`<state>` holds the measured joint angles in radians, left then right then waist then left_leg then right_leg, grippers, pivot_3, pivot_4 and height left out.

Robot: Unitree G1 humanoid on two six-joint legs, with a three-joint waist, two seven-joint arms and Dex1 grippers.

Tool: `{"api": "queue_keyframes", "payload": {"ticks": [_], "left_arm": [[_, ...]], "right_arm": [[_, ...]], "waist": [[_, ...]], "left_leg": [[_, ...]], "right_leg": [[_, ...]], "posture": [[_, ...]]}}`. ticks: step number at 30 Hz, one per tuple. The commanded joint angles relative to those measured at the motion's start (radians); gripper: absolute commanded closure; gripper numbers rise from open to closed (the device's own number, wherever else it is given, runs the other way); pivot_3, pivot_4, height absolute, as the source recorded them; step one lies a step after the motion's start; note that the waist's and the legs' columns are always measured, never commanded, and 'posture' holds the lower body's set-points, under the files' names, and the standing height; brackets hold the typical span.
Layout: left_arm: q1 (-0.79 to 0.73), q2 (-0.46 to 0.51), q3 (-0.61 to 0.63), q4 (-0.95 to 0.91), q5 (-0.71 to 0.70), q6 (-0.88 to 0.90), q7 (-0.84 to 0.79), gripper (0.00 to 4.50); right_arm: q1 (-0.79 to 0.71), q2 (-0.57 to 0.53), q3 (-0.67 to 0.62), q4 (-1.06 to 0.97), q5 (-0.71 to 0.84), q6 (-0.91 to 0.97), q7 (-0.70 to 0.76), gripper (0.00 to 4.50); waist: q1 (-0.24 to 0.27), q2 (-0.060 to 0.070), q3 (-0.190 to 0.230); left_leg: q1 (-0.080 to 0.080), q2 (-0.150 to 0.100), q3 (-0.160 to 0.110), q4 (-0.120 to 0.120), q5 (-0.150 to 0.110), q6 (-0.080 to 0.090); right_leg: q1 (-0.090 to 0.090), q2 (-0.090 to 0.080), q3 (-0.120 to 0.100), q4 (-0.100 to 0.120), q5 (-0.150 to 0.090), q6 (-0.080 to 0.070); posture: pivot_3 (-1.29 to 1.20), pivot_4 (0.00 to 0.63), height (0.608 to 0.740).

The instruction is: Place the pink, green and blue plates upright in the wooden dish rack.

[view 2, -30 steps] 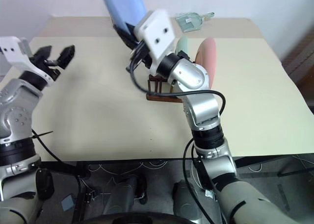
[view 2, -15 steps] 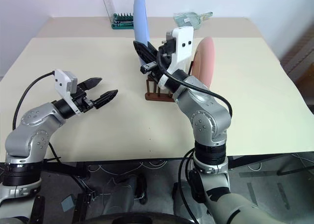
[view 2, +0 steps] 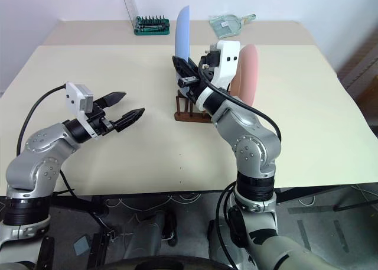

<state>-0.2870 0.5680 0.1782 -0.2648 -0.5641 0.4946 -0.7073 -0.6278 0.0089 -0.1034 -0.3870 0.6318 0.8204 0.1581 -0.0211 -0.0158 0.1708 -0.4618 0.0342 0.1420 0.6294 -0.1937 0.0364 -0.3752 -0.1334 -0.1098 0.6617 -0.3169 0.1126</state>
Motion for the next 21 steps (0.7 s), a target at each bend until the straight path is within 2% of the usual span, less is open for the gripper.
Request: {"api": "queue_keyframes", "payload": {"ticks": [1, 6, 9, 15, 16, 21], "left_arm": [[0.0, 0.003, 0.0, -0.034, -0.004, -0.009, -0.004, 0.02], [0.0, 0.002, -0.005, -0.036, -0.001, -0.009, -0.002, 0.02], [0.0, 0.001, -0.008, -0.038, 0.001, -0.009, 0.0, 0.0], [-0.001, -0.001, -0.01, -0.041, 0.001, -0.007, 0.003, 0.0], [-0.001, -0.001, -0.01, -0.041, 0.001, -0.007, 0.004, 0.0], [0.0, -0.003, -0.009, -0.041, -0.003, -0.006, 0.002, 0.0]], "right_arm": [[0.0, 0.008, -0.006, -0.015, 0.038, 0.007, -0.014, 4.5], [0.004, 0.009, -0.011, -0.007, 0.055, 0.017, -0.033, 4.5], [0.008, 0.007, -0.011, -0.001, 0.062, 0.025, -0.042, 3.45], [0.009, -0.003, -0.006, 0.003, 0.07, 0.022, -0.054, 0.38], [0.009, -0.005, -0.004, 0.002, 0.07, 0.021, -0.054, 0.04], [-0.002, -0.035, 0.033, -0.01, 0.04, 0.0, -0.029, 0.04]], "waist": [[0.0, 0.0, 0.0], [0.0, 0.0, 0.0], [0.0, 0.0, 0.0], [0.001, 0.0, 0.0], [0.0, 0.0, 0.0], [0.001, 0.0, 0.0]], "left_leg": [[0.0, 0.0, 0.0, 0.0, 0.0, 0.0], [0.0, 0.0, 0.0, 0.0, 0.0, 0.0], [0.0, 0.0, 0.0, 0.0, 0.0, 0.0], [0.0, 0.0, 0.0, 0.0, 0.0, 0.0], [0.0, 0.0, 0.0, 0.0, 0.0, 0.0], [0.0, 0.0, 0.0, 0.0, 0.0, 0.0]], "right_leg": [[0.0, 0.0, 0.0, 0.0, 0.0, 0.0], [0.0, 0.0, 0.0, 0.0, 0.0, 0.0], [0.0, 0.0, 0.0, 0.0, 0.0, 0.0], [0.0, 0.0, 0.0, 0.0, 0.0, 0.0], [0.0, 0.0, 0.0, 0.0, 0.0, 0.0], [0.0, 0.0, 0.0, 0.0, 0.0, 0.0]], "posture": [[0.0, 0.15, 0.736], [0.0, 0.15, 0.736], [0.0, 0.15, 0.736], [0.0, 0.15, 0.736], [0.0, 0.15, 0.736], [0.0, 0.15, 0.736]]}}
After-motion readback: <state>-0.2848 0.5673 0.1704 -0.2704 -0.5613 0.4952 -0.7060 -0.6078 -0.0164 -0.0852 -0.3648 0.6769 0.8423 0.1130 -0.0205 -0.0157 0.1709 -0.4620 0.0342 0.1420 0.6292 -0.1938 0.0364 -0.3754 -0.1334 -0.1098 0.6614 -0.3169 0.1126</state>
